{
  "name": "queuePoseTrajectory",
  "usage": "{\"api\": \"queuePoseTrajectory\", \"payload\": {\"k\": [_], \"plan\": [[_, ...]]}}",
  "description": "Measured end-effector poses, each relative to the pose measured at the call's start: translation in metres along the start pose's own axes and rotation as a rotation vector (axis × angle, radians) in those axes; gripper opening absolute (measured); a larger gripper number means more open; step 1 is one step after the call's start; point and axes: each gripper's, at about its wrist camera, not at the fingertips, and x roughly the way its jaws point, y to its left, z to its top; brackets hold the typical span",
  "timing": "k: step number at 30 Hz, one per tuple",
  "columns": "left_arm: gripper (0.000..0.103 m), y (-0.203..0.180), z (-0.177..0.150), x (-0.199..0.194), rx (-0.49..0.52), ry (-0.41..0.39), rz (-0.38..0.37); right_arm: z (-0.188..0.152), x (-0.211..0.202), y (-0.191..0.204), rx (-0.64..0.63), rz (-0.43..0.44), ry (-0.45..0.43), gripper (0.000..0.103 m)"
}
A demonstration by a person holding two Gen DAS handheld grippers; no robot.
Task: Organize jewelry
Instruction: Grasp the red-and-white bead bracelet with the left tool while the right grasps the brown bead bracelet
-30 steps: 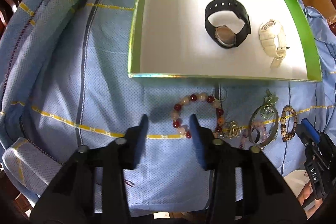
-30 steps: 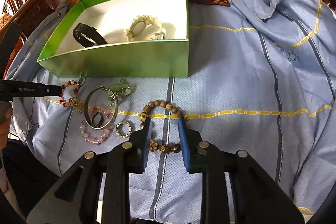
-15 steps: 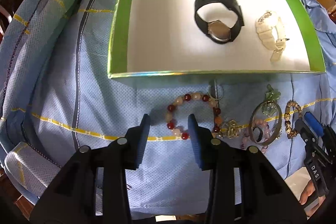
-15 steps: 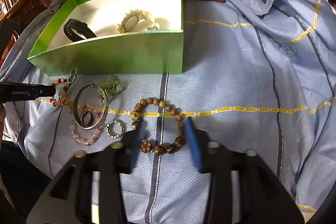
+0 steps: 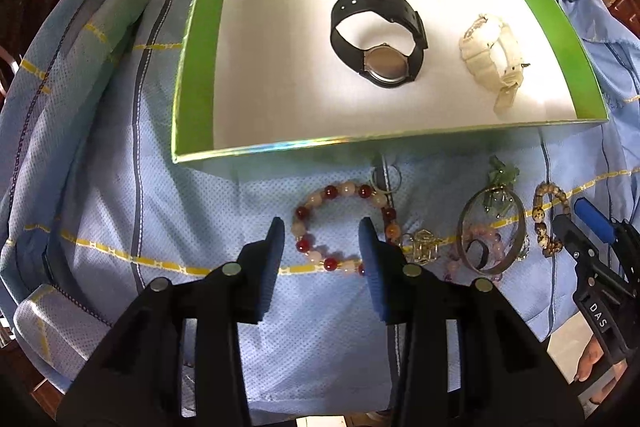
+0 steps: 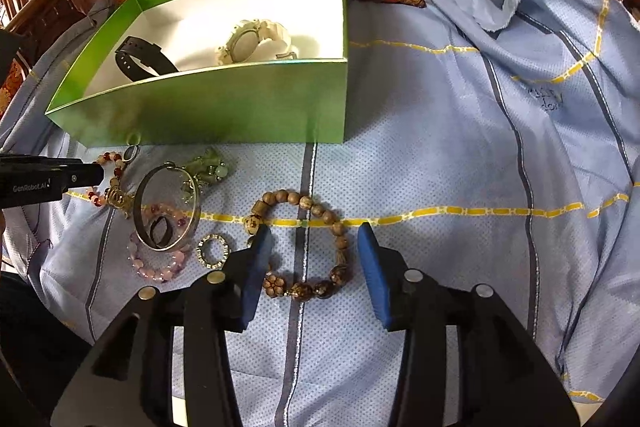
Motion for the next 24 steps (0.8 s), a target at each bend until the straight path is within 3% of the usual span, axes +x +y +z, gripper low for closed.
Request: {"api": "queuePoseTrajectory", "payload": {"k": [1,3,9,11,13,16,18,24], "plan": [[0.051,0.001,0.000,0.001,0.004,-0.003,0.003,0.000,0.001,0.000,0.001,-0.001,0.004,0.046],[0.054,-0.005,0.001,0.002,0.015,-0.010,0.019,-0.001,0.000,0.001,0.001,-0.004,0.002,0.057],[0.046,-0.016,0.000,0.015,0.025,-0.003,0.033,-0.003,0.003,0.005,-0.017,-0.017,-0.003,0.058],[0.036,-0.020,-0.001,0.015,0.030,-0.012,0.033,-0.004,0.003,0.005,-0.020,-0.009,-0.011,0.058],[0.012,-0.026,-0.001,0.014,0.037,-0.023,0.036,-0.005,0.003,0.007,-0.034,-0.004,-0.011,0.057],[0.008,-0.032,-0.002,0.015,0.047,-0.024,0.029,-0.006,0.001,0.010,-0.047,0.033,-0.011,0.033],[0.008,-0.026,-0.003,0.015,0.044,-0.023,0.026,-0.006,0.003,0.011,-0.055,0.030,0.001,0.009],[0.008,-0.003,-0.007,-0.024,0.014,-0.082,-0.028,-0.007,-0.009,0.007,-0.040,0.047,-0.027,0.007]]}}
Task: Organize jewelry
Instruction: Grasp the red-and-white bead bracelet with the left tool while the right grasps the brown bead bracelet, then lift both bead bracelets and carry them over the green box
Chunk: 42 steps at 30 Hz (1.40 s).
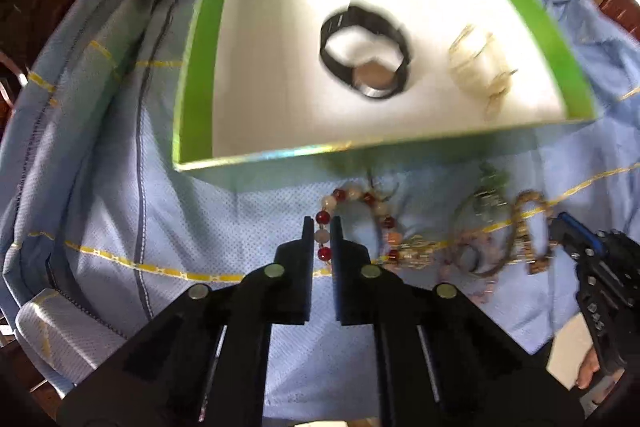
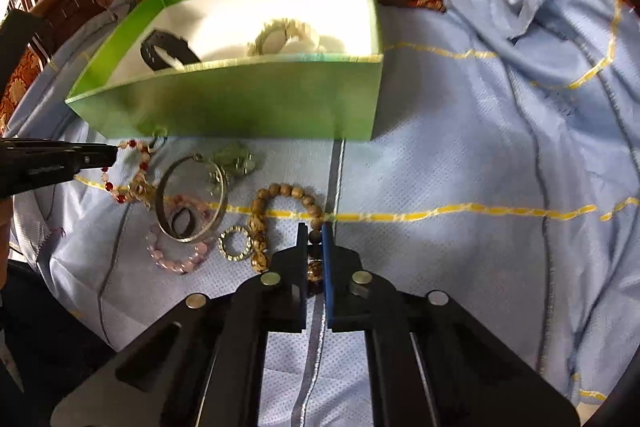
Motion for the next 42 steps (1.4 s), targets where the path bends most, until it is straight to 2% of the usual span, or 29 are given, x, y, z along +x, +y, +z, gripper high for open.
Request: {"api": "queuePoseTrajectory", "payload": {"k": [6,11,13,14,15,20,21,24,33,36,38,39,40,41,42], "plan": [[0.008,0.004,-0.005,-0.043,-0.005,-0.093,-0.076,0.008,-0.032,-0.005,0.018,0.004,-0.077,0.004],[0.008,0.003,-0.004,-0.047,0.003,-0.091,-0.078,0.010,-0.040,-0.009,0.027,-0.014,-0.097,0.005],[0.008,0.002,-0.003,-0.039,0.008,-0.078,-0.069,0.010,-0.031,-0.010,0.031,-0.050,-0.073,0.016],[0.008,0.002,-0.003,-0.036,0.008,-0.069,-0.062,0.009,-0.025,-0.011,0.035,-0.053,-0.061,0.027],[0.008,0.006,-0.004,-0.030,0.007,-0.063,-0.058,0.009,-0.015,-0.011,0.038,-0.049,-0.045,0.033],[0.009,0.019,-0.002,-0.015,-0.028,-0.031,-0.033,0.003,0.014,-0.010,0.045,-0.080,0.026,0.033],[0.011,0.022,-0.002,-0.012,-0.036,-0.026,-0.031,0.002,0.016,-0.010,0.043,-0.083,0.029,0.033],[0.027,0.029,-0.001,-0.004,-0.066,-0.012,-0.034,0.001,0.020,-0.009,0.029,-0.101,0.024,0.033],[0.032,0.031,0.000,0.022,-0.055,0.044,0.042,-0.007,0.019,0.001,-0.036,-0.132,-0.013,0.035],[0.039,0.025,0.000,0.025,-0.026,0.018,0.071,-0.011,0.018,0.006,-0.061,-0.140,-0.028,0.034],[0.040,0.019,-0.002,0.027,-0.006,-0.003,0.094,-0.012,0.018,0.006,-0.068,-0.139,-0.033,0.034],[0.039,0.017,-0.003,0.027,0.004,-0.018,0.106,-0.013,0.017,0.007,-0.070,-0.136,-0.036,0.032],[0.030,0.015,-0.004,0.027,0.006,-0.027,0.105,-0.014,0.016,0.007,-0.073,-0.125,-0.040,0.029],[0.023,0.014,-0.005,0.026,0.006,-0.034,0.089,-0.015,0.016,0.009,-0.078,-0.111,-0.043,0.022],[0.009,0.013,-0.007,0.025,0.006,-0.040,0.079,-0.014,0.017,0.009,-0.084,-0.106,-0.044,0.014]]}}
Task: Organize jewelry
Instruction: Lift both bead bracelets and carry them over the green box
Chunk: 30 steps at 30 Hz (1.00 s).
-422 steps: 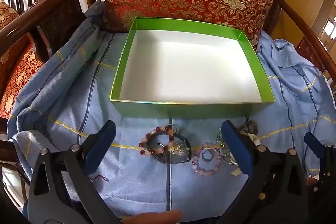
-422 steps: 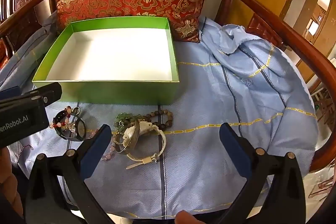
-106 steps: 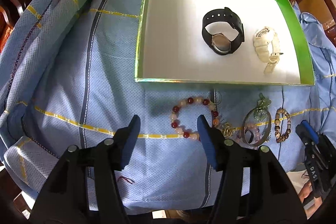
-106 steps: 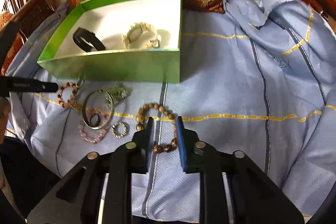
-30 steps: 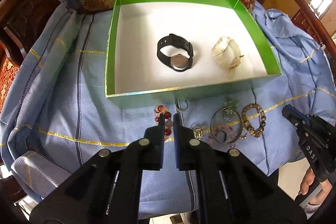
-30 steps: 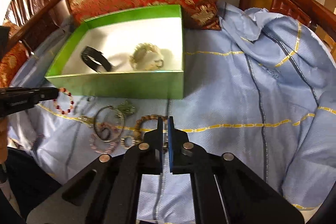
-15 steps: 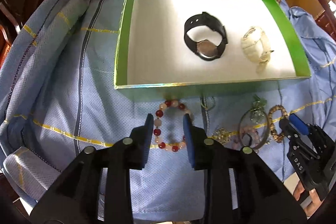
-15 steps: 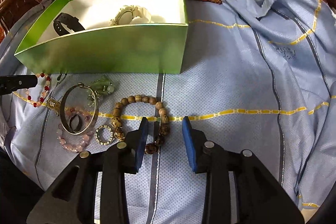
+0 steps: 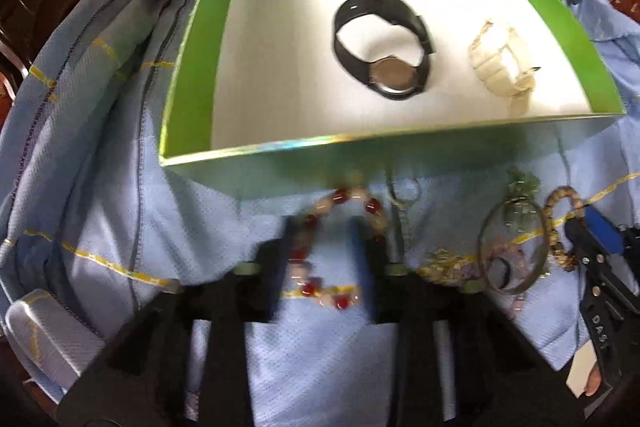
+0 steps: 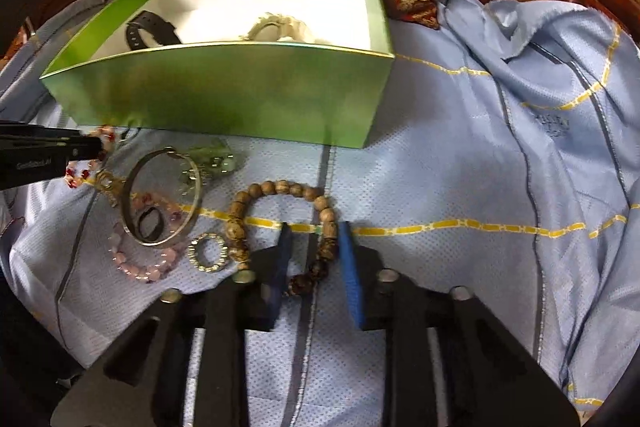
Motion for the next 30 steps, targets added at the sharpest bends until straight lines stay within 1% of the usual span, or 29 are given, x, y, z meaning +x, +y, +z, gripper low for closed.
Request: {"api": "queuePoseTrajectory", "payload": {"k": [1,3,5,6,9,12,13,15,16,18,22,26,30], "plan": [[0.008,-0.001,-0.002,0.000,0.002,-0.006,0.000,0.000,0.000,0.002,-0.009,0.004,-0.002,0.012],[0.008,-0.003,-0.004,-0.002,0.002,-0.015,0.005,0.002,0.001,0.003,-0.014,-0.005,-0.003,0.011],[0.008,-0.004,-0.007,-0.008,0.008,-0.028,-0.010,0.002,-0.002,0.002,0.002,0.035,-0.004,0.011],[0.008,-0.006,-0.008,-0.014,0.009,-0.042,-0.012,0.003,-0.005,0.001,0.006,0.040,-0.012,0.011],[0.008,-0.003,-0.013,-0.042,0.009,-0.125,-0.034,0.006,-0.021,0.001,-0.006,0.024,-0.058,0.011],[0.008,-0.004,-0.014,-0.068,0.011,-0.201,-0.086,0.014,-0.045,0.000,0.002,0.030,-0.113,0.011],[0.008,-0.007,-0.014,-0.075,0.018,-0.224,-0.089,0.017,-0.050,-0.001,0.004,0.031,-0.127,0.011],[0.008,-0.012,-0.014,-0.084,0.034,-0.248,-0.088,0.022,-0.065,-0.001,0.006,0.037,-0.163,0.011],[0.008,-0.016,-0.008,-0.089,0.038,-0.254,-0.089,0.024,-0.069,-0.002,0.007,0.038,-0.175,0.011],[0.008,-0.018,-0.007,-0.093,0.040,-0.270,-0.089,0.029,-0.079,-0.001,0.013,0.040,-0.202,0.011],[0.008,-0.021,-0.009,-0.114,0.056,-0.321,-0.096,0.042,-0.098,-0.001,0.026,0.061,-0.254,0.011],[0.008,-0.025,0.004,-0.139,0.089,-0.368,-0.097,0.064,-0.112,0.000,0.029,0.092,-0.306,0.011],[0.008,-0.026,0.035,-0.163,0.095,-0.426,-0.077,0.092,-0.120,0.003,0.039,0.109,-0.368,0.011]]}}
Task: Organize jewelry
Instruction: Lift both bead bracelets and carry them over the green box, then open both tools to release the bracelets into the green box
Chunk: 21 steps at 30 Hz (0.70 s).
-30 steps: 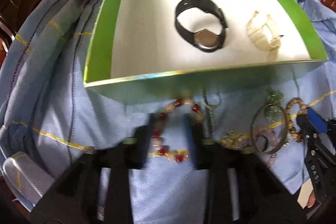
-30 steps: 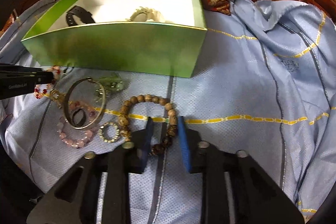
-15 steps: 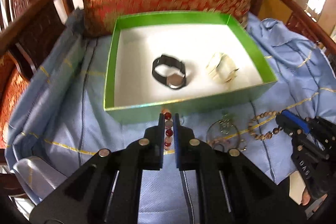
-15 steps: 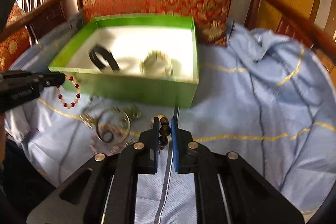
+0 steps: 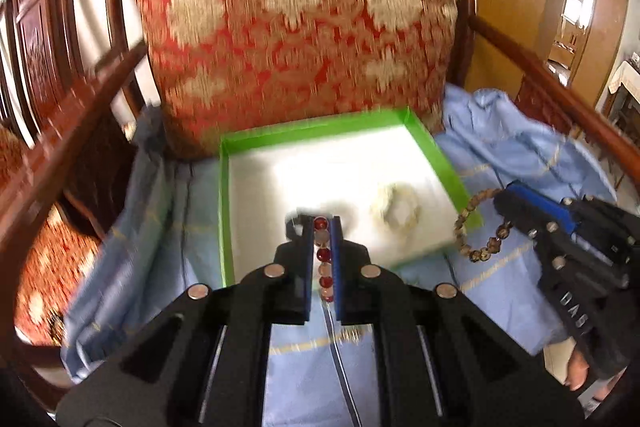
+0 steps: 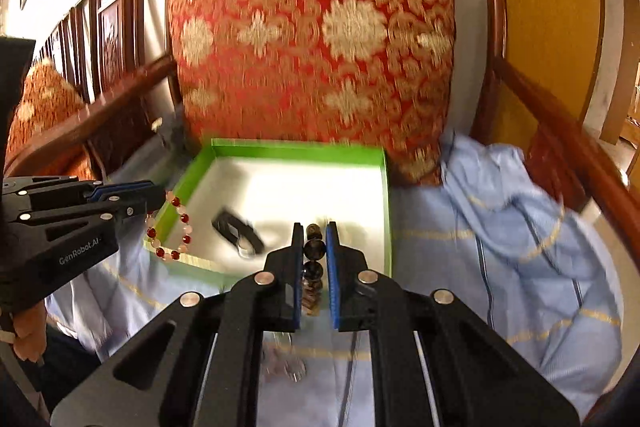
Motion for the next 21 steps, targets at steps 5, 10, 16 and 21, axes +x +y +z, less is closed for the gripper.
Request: {"api": "queuePoseTrajectory", "payload": {"k": [5,10,16,21], "plan": [[0.008,0.004,0.035,0.022,-0.016,-0.041,-0.035,0.022,0.030,-0.002,0.027,0.004,0.006,0.011],[0.008,0.003,0.035,0.072,-0.005,0.052,0.006,0.020,0.071,-0.004,0.023,-0.020,0.079,0.011],[0.008,0.011,0.028,0.109,-0.009,0.140,0.069,0.003,0.112,-0.003,0.026,-0.025,0.167,0.011],[0.009,0.006,0.018,0.119,0.020,0.179,0.080,-0.004,0.119,-0.004,0.029,-0.055,0.197,0.033]]}}
